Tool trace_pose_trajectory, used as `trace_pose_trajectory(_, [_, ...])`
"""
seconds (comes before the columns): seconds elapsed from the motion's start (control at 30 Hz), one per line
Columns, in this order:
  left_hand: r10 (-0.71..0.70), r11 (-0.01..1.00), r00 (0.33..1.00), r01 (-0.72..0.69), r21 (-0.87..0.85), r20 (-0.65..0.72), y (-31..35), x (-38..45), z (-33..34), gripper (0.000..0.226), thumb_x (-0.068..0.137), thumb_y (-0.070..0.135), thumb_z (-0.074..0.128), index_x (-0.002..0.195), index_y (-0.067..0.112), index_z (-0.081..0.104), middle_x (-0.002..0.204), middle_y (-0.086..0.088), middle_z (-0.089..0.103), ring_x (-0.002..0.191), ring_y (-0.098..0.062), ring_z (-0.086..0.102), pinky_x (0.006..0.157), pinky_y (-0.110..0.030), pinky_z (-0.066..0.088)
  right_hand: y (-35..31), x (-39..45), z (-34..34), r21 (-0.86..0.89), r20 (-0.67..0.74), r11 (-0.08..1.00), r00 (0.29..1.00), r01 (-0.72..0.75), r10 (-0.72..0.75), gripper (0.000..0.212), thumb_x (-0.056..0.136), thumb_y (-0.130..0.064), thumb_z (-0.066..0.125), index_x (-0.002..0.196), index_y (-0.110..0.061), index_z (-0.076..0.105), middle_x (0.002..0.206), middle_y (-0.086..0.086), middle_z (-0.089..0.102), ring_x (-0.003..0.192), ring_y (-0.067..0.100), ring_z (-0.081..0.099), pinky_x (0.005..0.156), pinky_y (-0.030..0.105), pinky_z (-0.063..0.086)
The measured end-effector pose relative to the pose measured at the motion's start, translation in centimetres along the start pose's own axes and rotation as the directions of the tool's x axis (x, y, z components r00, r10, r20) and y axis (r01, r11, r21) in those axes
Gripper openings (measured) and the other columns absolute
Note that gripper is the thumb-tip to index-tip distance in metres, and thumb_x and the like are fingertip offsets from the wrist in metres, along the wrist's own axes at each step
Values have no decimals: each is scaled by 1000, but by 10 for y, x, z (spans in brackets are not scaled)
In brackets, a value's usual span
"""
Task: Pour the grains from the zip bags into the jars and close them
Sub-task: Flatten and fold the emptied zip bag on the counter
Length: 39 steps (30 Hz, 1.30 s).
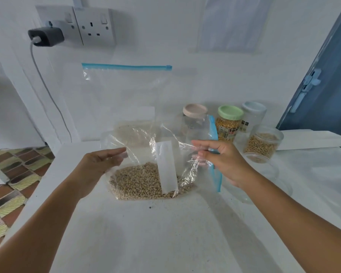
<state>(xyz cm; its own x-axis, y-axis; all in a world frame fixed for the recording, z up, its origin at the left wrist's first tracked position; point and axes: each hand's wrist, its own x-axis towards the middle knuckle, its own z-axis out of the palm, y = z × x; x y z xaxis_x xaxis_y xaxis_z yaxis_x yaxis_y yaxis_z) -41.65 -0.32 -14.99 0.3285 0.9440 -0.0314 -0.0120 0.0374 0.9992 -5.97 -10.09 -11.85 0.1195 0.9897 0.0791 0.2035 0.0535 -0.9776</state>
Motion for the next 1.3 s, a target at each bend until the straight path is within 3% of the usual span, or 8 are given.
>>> trace_pose_trajectory(0.1, [50,998,996,-53,-40,-81,-1,2,3,40,76,16,76,116,12,77,117,-7,78,115,-15,71,110,-35,45,-1,3,0,41,-27,999,1000,14,-13,35,95,0,70,122,-21,76,117,-5,77,107,11,74,82,19,58])
trace_pose_trajectory(0.2, [70,990,989,-85,-113,-130,2,4,3,35,78,10,73,113,6,76,116,-14,77,116,-25,72,105,-46,51,-5,6,-2,74,-60,996,997,56,-51,35,93,2,71,120,-19,76,115,0,78,107,17,75,90,26,60])
trace_pose_trajectory(0.33, [117,981,978,-140,-133,-172,12,7,1,31,77,7,74,108,4,77,113,-18,77,105,-37,75,97,-41,60,-11,4,-4,69,-65,995,996,72,-68,33,96,2,67,122,-19,75,114,-4,79,113,9,72,90,16,55])
trace_pose_trajectory(0.6, [208,959,954,-242,-145,-215,41,11,-1,16,77,4,77,89,11,84,101,-16,79,101,-28,76,90,-38,62,-31,11,-7,150,-96,981,989,126,-113,32,92,2,72,114,-21,77,112,0,80,114,14,72,105,26,52])
trace_pose_trajectory(0.83, [305,938,930,-330,-105,-205,90,10,6,19,70,12,81,88,15,85,98,-10,80,87,-25,78,85,-37,64,-59,28,-18,235,-149,950,973,205,-173,30,88,5,75,109,-15,79,104,10,80,102,21,76,89,29,57])
trace_pose_trajectory(0.97, [334,934,921,-353,-64,-198,113,13,12,16,79,6,76,90,16,84,100,-9,80,81,-24,78,84,-42,65,-77,33,-27,273,-171,929,963,250,-208,30,88,9,72,108,-13,78,102,11,80,99,20,76,92,30,59])
trace_pose_trajectory(1.1, [355,928,918,-369,-53,-179,138,16,23,24,66,20,85,90,16,84,101,-8,80,83,-25,79,80,-39,65,-93,35,-41,291,-179,912,952,291,-247,30,89,11,70,107,-12,78,100,10,80,96,22,77,87,27,60])
trace_pose_trajectory(1.3, [388,918,906,-396,-13,-170,163,24,50,17,79,7,75,93,14,82,102,-9,80,82,-24,79,82,-40,65,-102,33,-69,319,-212,890,939,327,-270,30,89,12,70,111,-8,76,104,12,79,98,24,77,90,32,59])
